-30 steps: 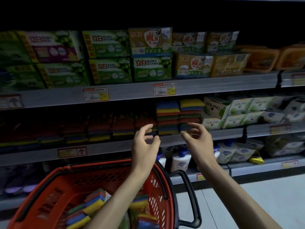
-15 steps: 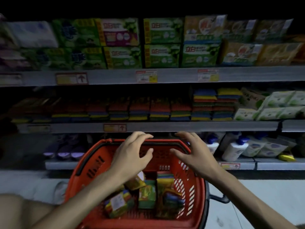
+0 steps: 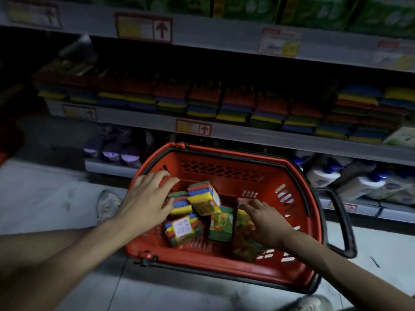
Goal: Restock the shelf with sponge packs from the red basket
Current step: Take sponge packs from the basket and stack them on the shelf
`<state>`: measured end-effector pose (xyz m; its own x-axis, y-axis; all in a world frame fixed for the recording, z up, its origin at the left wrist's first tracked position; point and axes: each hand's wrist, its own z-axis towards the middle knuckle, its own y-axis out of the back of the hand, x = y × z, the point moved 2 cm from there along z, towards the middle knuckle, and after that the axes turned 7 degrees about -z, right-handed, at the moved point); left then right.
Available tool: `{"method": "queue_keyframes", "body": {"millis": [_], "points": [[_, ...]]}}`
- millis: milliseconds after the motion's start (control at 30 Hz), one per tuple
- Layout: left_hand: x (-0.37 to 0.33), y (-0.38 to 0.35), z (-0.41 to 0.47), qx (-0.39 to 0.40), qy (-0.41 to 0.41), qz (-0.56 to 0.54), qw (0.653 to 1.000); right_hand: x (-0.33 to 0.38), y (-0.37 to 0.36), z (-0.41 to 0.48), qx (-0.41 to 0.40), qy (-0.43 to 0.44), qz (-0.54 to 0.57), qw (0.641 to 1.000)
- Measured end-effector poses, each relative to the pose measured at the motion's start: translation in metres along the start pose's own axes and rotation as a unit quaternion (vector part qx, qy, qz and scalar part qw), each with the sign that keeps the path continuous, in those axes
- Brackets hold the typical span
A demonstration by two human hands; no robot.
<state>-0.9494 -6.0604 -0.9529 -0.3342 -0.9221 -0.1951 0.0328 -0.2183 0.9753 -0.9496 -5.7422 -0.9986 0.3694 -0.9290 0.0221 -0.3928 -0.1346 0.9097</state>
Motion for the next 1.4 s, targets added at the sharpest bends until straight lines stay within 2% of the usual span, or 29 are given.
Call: {"method": "queue_keyframes", "body": {"millis": [200,333,467,733,933,1033,1133,1267,1333,1367,1400], "points": [[0.025,-0.018,-0.013,0.042,0.012,0.050,0.998,0.030,-0.027,0.027,0.048,0.016,0.021,0.999],[0.030,-0.027,-0.018,0.057,0.009,0.062,0.996,0.052,-0.024,0.069,-0.013,0.011,0.076,0.997],[0.030,-0.028,-0.020,0.055,0.011,0.062,0.996,0.074,-0.013,0.109,-0.092,-0.002,0.069,0.993],[0.030,-0.032,-0.019,0.030,0.014,0.076,0.997,0.098,-0.035,0.119,-0.084,0.007,0.057,0.995],[0.028,-0.031,-0.018,0.021,0.010,0.083,0.996,0.085,-0.037,0.101,-0.115,0.055,0.021,0.992],[0.024,-0.030,-0.018,0.019,0.000,0.092,0.996,0.073,-0.020,0.086,-0.114,0.049,0.041,0.991],[0.021,-0.030,-0.017,-0.003,-0.006,0.084,0.996,0.061,0.007,0.066,-0.123,0.025,0.106,0.986],[0.004,-0.023,-0.013,-0.035,0.010,-0.028,0.999,0.047,0.035,0.045,-0.131,-0.027,0.266,0.955],[-0.012,-0.012,-0.010,-0.034,0.038,-0.125,0.991,0.047,0.049,0.036,-0.090,-0.048,0.401,0.911],[-0.020,-0.006,-0.010,-0.015,0.067,-0.212,0.975,0.049,0.055,0.032,-0.065,-0.051,0.474,0.876],[-0.027,-0.002,-0.011,0.011,0.099,-0.313,0.945,0.051,0.060,0.027,-0.041,-0.051,0.532,0.844]]}}
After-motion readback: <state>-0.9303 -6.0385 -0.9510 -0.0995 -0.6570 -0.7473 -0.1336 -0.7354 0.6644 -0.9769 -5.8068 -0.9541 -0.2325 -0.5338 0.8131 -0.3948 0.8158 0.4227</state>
